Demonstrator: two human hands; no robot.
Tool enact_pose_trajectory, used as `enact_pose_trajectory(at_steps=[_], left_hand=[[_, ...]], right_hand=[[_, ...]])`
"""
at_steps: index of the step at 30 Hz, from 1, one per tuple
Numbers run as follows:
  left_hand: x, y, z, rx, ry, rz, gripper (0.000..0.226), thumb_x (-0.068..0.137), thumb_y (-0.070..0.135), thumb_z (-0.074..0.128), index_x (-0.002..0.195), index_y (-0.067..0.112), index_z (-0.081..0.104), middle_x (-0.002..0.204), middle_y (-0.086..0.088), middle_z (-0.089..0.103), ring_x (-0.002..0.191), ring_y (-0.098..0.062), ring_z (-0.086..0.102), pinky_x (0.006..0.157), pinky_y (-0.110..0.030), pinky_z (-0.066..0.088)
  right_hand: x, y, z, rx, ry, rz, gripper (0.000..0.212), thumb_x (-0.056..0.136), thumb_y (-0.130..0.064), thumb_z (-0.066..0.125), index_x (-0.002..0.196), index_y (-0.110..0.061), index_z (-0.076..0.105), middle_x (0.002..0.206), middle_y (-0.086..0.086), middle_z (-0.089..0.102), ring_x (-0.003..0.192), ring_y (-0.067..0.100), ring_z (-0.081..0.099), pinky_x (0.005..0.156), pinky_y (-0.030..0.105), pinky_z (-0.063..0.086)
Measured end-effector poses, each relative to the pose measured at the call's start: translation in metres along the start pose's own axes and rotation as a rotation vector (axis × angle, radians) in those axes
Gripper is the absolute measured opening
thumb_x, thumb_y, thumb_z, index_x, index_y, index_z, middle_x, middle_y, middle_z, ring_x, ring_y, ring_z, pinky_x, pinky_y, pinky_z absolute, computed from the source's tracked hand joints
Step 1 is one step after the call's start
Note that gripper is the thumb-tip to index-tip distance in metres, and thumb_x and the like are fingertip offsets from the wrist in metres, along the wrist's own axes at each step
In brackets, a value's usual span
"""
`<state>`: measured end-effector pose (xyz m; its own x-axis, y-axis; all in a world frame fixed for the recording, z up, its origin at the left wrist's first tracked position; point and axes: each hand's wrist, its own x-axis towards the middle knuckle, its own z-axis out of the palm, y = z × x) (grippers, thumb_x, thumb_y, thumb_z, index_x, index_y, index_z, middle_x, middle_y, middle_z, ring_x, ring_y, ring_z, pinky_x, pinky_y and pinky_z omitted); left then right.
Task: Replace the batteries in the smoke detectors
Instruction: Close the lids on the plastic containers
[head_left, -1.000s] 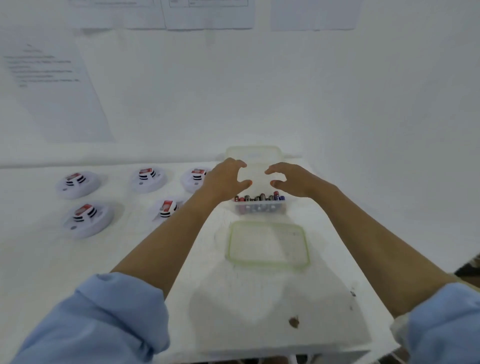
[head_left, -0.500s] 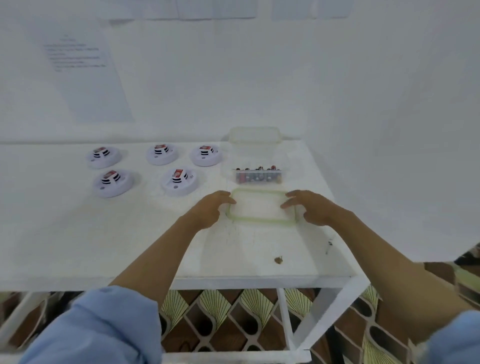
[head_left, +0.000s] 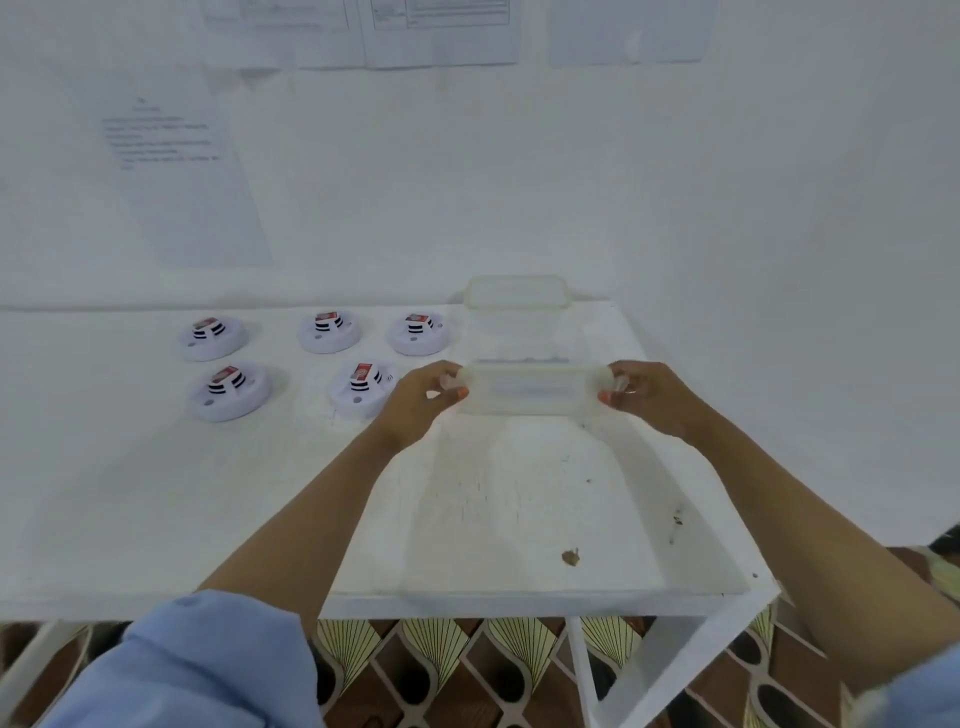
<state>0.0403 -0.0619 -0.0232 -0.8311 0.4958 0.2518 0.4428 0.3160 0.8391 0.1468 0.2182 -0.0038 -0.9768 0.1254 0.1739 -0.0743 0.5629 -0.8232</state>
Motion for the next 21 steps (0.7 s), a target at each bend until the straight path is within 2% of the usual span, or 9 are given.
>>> enact_pose_trajectory(at_steps=[3,5,9,12,14,17,19,21], left_hand=[[0.025,0.011,-0.004,-0.187,0.072,0.023,0.024,0.088,0.004,0.059,0.103,0.021,0.051,0.066,-0.005,0.046,0.063,-0.016,0.044,0.063,-0.027,0.043],[0.044,0.016,-0.005,-0.296,0.116,0.002,0.026,0.089,0.004,0.058,0.100,0.027,0.049,0.066,-0.005,0.043,0.059,-0.011,0.045,0.055,-0.028,0.047],[0.075,0.019,-0.004,-0.295,0.115,-0.028,0.005,0.093,0.005,0.052,0.094,0.009,0.055,0.077,-0.001,0.047,0.062,-0.008,0.051,0.048,-0.019,0.049],[0.091,0.012,-0.002,-0.175,0.069,-0.100,0.008,0.090,0.010,0.058,0.098,0.011,0.058,0.080,0.004,0.049,0.067,-0.009,0.051,0.055,-0.018,0.051],[0.099,0.004,0.000,-0.057,0.056,-0.112,0.011,0.088,0.012,0.062,0.099,0.015,0.060,0.079,0.008,0.048,0.072,-0.012,0.050,0.065,-0.024,0.049],[0.106,-0.003,0.002,-0.009,0.008,-0.175,0.012,0.088,0.013,0.062,0.099,0.015,0.061,0.085,0.006,0.052,0.075,-0.010,0.050,0.067,-0.021,0.042],[0.110,-0.004,0.002,-0.090,-0.056,-0.289,0.010,0.089,0.011,0.060,0.098,0.015,0.059,0.097,-0.002,0.053,0.081,-0.014,0.053,0.066,-0.022,0.046],[0.112,-0.001,0.002,-0.224,-0.074,-0.395,0.012,0.089,0.007,0.059,0.099,0.012,0.056,0.098,-0.006,0.055,0.083,-0.018,0.057,0.064,-0.023,0.051]], right_hand=[[0.023,-0.009,-0.002,0.210,0.148,0.007,0.032,0.081,-0.001,0.065,0.108,-0.014,0.054,0.078,0.007,0.055,0.054,0.000,0.052,0.055,0.009,0.044],[0.037,-0.013,-0.004,0.293,0.210,0.015,0.038,0.082,-0.001,0.066,0.110,-0.022,0.051,0.071,0.006,0.052,0.048,0.002,0.050,0.052,0.015,0.045],[0.064,-0.016,-0.002,0.259,0.261,0.042,0.028,0.084,-0.001,0.063,0.104,-0.020,0.059,0.073,0.003,0.049,0.043,0.000,0.048,0.045,0.015,0.043],[0.082,-0.013,-0.001,0.226,0.273,0.099,0.024,0.085,0.001,0.060,0.106,-0.008,0.065,0.070,0.001,0.046,0.036,0.001,0.043,0.040,0.015,0.041],[0.091,-0.010,0.000,0.198,0.263,0.170,0.025,0.085,0.001,0.060,0.109,-0.007,0.065,0.069,0.003,0.050,0.041,0.006,0.046,0.039,0.014,0.041],[0.101,-0.007,0.003,0.160,0.209,0.245,0.026,0.085,-0.002,0.062,0.111,-0.006,0.064,0.081,0.008,0.054,0.061,0.016,0.048,0.042,0.011,0.042],[0.105,-0.004,0.005,0.142,0.182,0.292,0.026,0.085,-0.004,0.062,0.111,-0.005,0.064,0.086,0.008,0.053,0.068,0.016,0.049,0.048,0.012,0.043],[0.108,-0.002,0.006,0.164,0.157,0.332,0.026,0.085,-0.003,0.062,0.111,-0.003,0.063,0.091,0.008,0.053,0.077,0.019,0.052,0.058,0.019,0.045]])
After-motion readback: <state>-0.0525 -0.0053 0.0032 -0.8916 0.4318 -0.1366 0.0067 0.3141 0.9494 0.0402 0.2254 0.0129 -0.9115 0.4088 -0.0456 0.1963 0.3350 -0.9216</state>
